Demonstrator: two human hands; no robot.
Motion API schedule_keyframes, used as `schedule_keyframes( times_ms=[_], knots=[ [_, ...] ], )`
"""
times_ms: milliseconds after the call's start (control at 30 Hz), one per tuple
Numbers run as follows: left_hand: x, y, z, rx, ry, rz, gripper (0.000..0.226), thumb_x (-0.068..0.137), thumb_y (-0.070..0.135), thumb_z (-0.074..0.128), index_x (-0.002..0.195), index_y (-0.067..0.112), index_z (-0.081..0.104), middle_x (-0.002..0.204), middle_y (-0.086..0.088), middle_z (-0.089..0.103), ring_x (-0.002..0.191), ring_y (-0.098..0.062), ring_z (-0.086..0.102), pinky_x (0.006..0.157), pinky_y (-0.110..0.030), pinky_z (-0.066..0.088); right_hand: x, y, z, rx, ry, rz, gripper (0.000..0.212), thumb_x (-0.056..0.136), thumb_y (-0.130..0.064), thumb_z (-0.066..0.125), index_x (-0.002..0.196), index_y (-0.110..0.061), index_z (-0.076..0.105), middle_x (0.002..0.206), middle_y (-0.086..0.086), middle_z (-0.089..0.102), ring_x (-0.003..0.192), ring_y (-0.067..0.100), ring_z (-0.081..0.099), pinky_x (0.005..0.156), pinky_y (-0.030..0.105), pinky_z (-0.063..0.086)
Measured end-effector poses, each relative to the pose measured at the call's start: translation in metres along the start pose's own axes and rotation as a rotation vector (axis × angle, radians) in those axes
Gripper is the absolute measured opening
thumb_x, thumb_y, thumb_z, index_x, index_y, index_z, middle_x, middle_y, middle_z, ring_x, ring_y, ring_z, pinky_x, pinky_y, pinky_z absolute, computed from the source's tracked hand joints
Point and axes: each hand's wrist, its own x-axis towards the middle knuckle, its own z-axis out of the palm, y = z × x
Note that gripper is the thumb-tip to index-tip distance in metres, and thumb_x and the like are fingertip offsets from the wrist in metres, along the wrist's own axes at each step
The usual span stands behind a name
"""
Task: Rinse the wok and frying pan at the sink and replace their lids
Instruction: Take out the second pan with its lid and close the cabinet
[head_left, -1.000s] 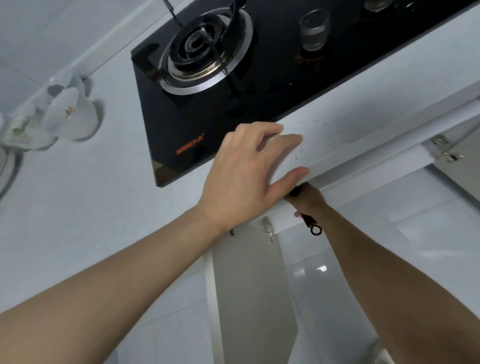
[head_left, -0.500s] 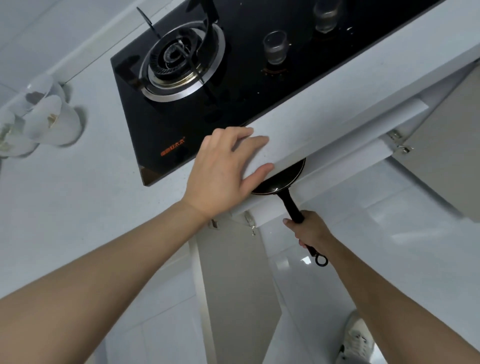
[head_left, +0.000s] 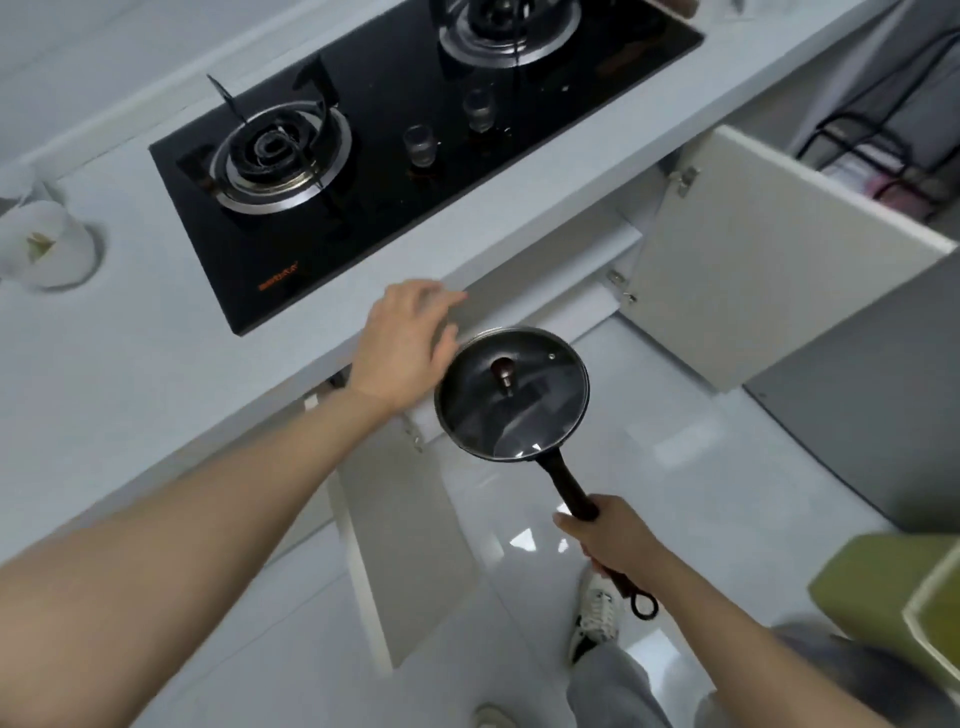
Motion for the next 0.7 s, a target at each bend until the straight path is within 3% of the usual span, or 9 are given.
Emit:
schedule_keyframes(
  times_ms=[167,300,467,700],
  knots=[
    [-0.03,0.072,-0.006,-0.108,-0.355,0.023,0.051,0.094,0.048,0.053,0.144,0.039,0.044,0.138,0.0,0.046,0.127,-0.021,0.045,0.097,-0.04,0.047,-0.089,0.011,-0.015,-0.004,0.058,0.024,0.031,0.089,-0.029,0.071,0.081,-0.008,0.049,0.055,0.006,0.048,0.042,0.02,0.042,0.042,0.026,0.037],
    [-0.038,0.099,-0.044,-0.105,-0.459,0.134,0.047,0.095,0.043,0.055,0.141,0.039,0.047,0.148,-0.001,0.041,0.132,-0.024,0.042,0.102,-0.044,0.045,-0.164,-0.016,-0.024,-0.015,0.094,-0.013,0.031,0.09,-0.03,0.07,0.082,-0.01,0.047,0.058,0.008,0.046,0.042,0.02,0.04,0.041,0.025,0.036],
    [-0.039,0.096,-0.128,-0.137,-0.28,0.183,0.034,0.094,0.032,0.057,0.128,0.035,0.058,0.143,0.001,0.043,0.125,-0.021,0.048,0.102,-0.04,0.044,-0.233,-0.081,-0.024,-0.081,0.117,-0.108,0.029,0.092,-0.031,0.069,0.085,-0.011,0.05,0.057,0.005,0.049,0.038,0.017,0.043,0.041,0.023,0.038],
    [-0.03,0.058,-0.235,-0.166,-0.079,0.089,0.046,0.094,0.03,0.06,0.139,0.029,0.05,0.131,0.0,0.046,0.104,-0.018,0.059,0.092,-0.032,0.048,-0.273,-0.172,0.006,-0.089,0.094,-0.231,0.026,0.093,-0.03,0.069,0.089,-0.011,0.051,0.059,0.005,0.048,0.037,0.015,0.043,0.04,0.023,0.037]
  ],
)
